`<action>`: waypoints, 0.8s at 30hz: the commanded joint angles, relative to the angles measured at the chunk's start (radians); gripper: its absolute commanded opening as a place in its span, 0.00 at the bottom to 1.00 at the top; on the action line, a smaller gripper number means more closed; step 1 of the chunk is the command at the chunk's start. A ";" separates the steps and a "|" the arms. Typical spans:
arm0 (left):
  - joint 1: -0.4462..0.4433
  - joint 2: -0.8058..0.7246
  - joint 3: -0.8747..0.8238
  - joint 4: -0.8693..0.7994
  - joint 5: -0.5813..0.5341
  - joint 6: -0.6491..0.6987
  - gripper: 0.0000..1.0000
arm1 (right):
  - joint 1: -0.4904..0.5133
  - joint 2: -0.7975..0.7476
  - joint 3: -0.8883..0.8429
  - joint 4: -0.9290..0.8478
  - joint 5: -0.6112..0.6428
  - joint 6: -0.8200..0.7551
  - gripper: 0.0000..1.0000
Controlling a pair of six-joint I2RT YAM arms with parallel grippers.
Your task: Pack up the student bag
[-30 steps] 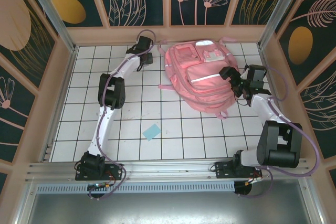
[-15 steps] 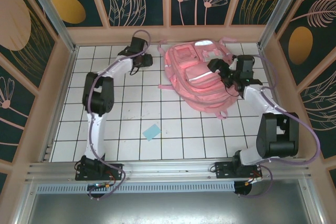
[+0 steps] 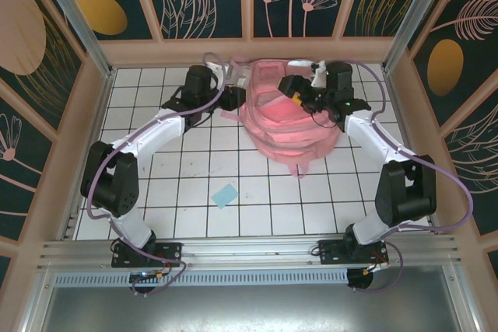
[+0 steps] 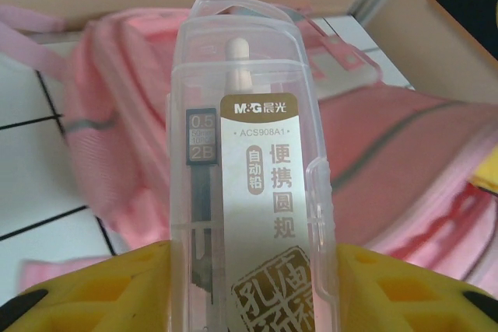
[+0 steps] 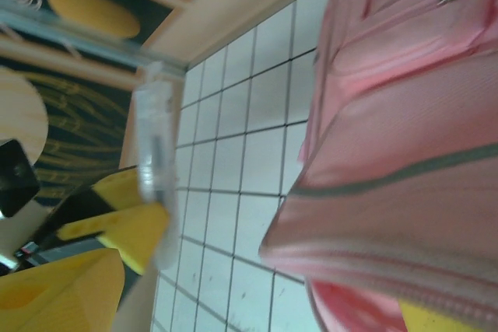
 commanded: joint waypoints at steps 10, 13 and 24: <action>-0.077 -0.098 -0.052 0.001 0.027 0.088 0.50 | -0.016 -0.173 0.026 -0.273 0.037 -0.174 0.90; -0.106 -0.108 -0.056 -0.005 0.051 0.089 0.50 | -0.030 -0.170 0.029 -0.248 0.033 -0.166 0.90; -0.220 -0.136 -0.079 -0.004 0.037 0.104 0.50 | -0.021 -0.085 -0.001 -0.018 -0.124 -0.058 0.84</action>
